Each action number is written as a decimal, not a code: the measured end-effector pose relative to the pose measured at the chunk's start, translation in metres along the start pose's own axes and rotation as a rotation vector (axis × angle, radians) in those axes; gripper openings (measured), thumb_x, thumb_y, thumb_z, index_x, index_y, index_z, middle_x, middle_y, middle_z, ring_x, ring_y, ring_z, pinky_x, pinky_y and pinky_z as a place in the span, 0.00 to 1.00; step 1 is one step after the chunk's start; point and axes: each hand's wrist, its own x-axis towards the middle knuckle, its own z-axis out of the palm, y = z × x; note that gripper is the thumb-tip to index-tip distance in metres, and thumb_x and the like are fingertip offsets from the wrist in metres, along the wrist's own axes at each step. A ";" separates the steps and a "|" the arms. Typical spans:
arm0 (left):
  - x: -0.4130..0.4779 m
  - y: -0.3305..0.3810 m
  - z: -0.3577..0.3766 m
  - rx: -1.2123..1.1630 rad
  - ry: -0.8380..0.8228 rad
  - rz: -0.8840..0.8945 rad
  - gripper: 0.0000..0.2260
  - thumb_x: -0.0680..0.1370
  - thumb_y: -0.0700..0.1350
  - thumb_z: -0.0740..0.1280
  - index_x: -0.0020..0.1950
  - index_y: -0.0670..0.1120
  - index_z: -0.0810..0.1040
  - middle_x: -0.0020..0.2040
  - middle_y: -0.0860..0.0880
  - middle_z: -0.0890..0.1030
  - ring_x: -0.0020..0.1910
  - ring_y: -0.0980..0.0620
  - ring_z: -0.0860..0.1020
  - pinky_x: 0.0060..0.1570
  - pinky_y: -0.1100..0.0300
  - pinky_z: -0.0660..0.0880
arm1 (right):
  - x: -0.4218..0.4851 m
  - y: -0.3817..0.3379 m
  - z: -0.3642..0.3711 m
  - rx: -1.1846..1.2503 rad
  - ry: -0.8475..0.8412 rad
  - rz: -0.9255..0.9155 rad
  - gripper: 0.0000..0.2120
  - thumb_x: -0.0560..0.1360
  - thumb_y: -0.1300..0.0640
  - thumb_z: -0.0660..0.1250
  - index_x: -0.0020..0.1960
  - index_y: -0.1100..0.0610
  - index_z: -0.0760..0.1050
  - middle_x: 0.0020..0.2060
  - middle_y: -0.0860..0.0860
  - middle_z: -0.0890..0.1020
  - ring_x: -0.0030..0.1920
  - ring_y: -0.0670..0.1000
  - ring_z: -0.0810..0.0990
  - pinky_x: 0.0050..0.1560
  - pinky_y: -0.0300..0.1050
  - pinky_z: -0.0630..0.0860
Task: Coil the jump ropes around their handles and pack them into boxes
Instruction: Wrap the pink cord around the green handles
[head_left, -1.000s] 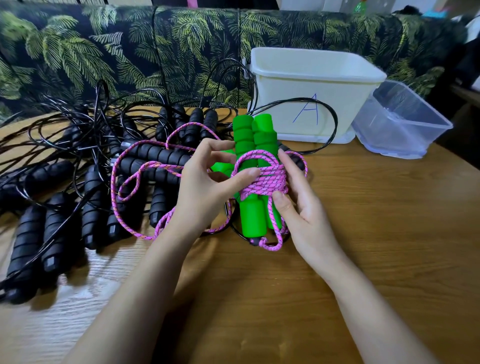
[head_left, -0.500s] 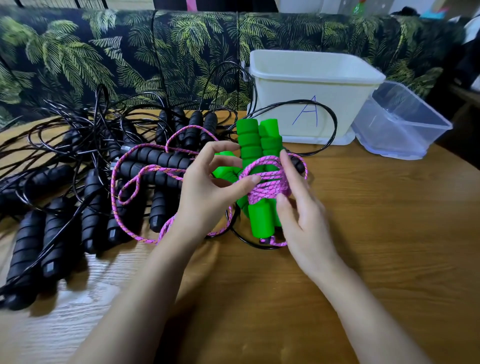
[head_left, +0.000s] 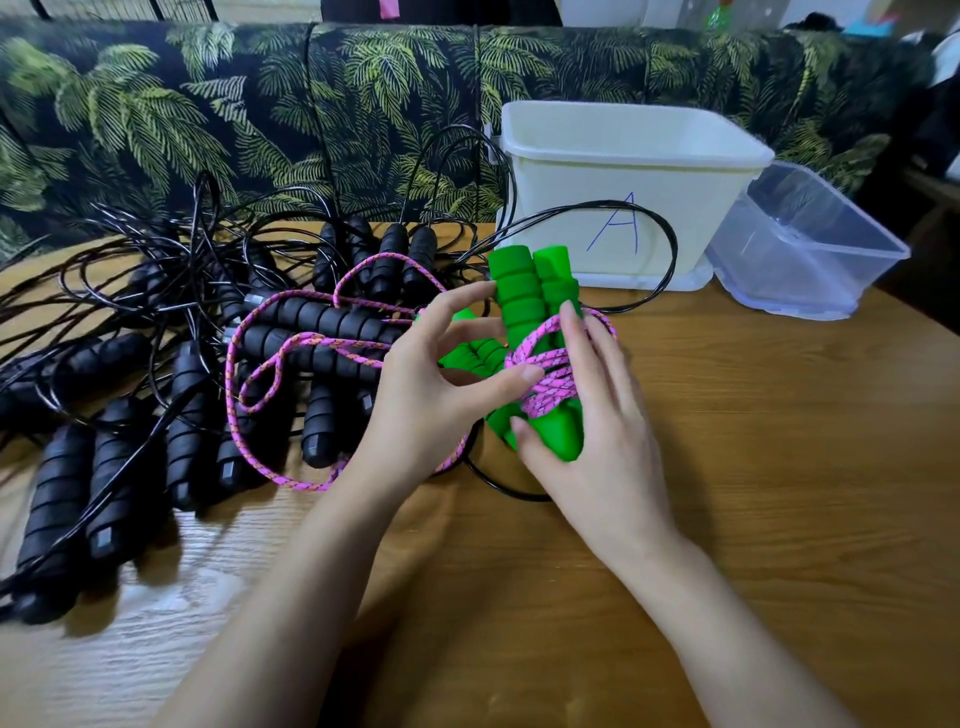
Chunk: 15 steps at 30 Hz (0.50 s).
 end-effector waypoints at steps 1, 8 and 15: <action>0.000 0.000 -0.001 0.000 -0.021 0.000 0.30 0.66 0.44 0.78 0.67 0.48 0.75 0.51 0.51 0.84 0.56 0.57 0.81 0.42 0.60 0.80 | 0.000 0.000 -0.001 -0.015 -0.005 -0.008 0.42 0.71 0.47 0.69 0.79 0.41 0.50 0.78 0.47 0.59 0.76 0.51 0.60 0.62 0.46 0.71; -0.001 0.001 0.001 0.021 -0.042 0.047 0.32 0.67 0.46 0.80 0.69 0.47 0.74 0.51 0.54 0.83 0.47 0.58 0.80 0.38 0.66 0.77 | 0.002 -0.005 -0.005 -0.232 0.027 -0.040 0.45 0.68 0.46 0.74 0.79 0.46 0.56 0.76 0.51 0.62 0.72 0.56 0.69 0.43 0.51 0.81; 0.002 0.001 -0.007 0.027 -0.160 0.096 0.30 0.70 0.45 0.76 0.71 0.52 0.71 0.57 0.49 0.80 0.45 0.52 0.80 0.38 0.59 0.80 | 0.000 -0.001 -0.003 -0.085 0.067 -0.104 0.39 0.73 0.56 0.72 0.78 0.46 0.57 0.78 0.52 0.61 0.73 0.54 0.69 0.51 0.49 0.81</action>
